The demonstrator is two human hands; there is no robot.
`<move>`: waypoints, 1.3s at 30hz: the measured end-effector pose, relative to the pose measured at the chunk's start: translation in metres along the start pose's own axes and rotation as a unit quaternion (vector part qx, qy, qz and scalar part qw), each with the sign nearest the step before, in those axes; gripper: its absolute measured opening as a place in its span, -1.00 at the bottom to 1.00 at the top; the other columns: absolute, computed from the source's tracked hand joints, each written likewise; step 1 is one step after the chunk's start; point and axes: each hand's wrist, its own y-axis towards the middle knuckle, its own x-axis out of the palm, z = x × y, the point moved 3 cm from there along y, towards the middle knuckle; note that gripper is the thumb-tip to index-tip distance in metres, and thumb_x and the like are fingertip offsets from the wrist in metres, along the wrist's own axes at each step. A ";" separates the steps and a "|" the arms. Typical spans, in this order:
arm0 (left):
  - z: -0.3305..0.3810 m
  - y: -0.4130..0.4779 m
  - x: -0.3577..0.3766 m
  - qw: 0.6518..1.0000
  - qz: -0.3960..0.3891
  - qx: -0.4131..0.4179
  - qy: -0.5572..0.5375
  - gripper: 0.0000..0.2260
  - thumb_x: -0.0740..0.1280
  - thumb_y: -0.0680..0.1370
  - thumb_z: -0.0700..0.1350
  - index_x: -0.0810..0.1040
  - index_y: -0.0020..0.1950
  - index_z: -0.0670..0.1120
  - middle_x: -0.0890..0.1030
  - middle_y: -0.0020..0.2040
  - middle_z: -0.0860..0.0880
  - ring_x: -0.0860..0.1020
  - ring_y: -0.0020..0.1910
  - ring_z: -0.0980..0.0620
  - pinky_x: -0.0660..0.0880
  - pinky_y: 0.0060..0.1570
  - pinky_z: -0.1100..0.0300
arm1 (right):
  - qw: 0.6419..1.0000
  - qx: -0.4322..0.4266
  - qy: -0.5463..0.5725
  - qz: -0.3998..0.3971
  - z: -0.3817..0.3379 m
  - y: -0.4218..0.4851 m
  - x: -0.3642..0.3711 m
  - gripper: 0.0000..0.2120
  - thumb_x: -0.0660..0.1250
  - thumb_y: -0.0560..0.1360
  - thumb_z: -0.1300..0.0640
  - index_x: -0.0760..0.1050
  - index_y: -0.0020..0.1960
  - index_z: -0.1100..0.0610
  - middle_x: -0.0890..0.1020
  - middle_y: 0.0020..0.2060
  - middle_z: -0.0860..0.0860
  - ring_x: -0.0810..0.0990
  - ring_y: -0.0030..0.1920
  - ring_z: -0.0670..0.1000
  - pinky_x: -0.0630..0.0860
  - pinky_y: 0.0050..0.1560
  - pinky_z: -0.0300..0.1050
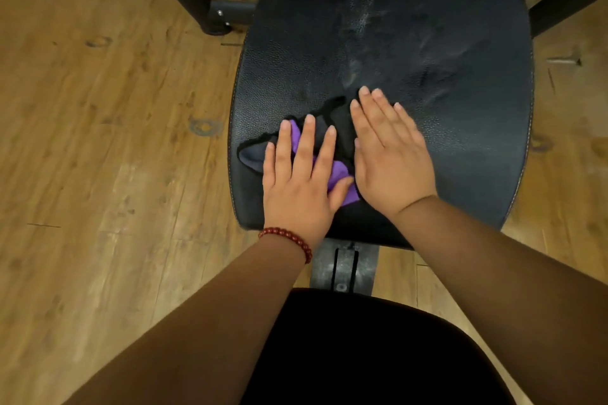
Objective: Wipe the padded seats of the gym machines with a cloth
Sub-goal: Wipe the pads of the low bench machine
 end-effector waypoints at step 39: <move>0.006 -0.005 0.000 0.988 -0.033 0.134 0.064 -0.42 -0.02 0.59 0.23 0.28 0.52 -0.03 0.27 0.52 -0.14 0.14 0.52 -0.24 0.05 0.45 -0.15 | 0.984 0.039 0.163 0.065 0.006 -0.016 -0.009 -0.54 0.04 0.60 0.12 0.35 0.44 0.27 0.38 0.43 0.16 0.28 0.48 0.07 0.05 0.47 -0.16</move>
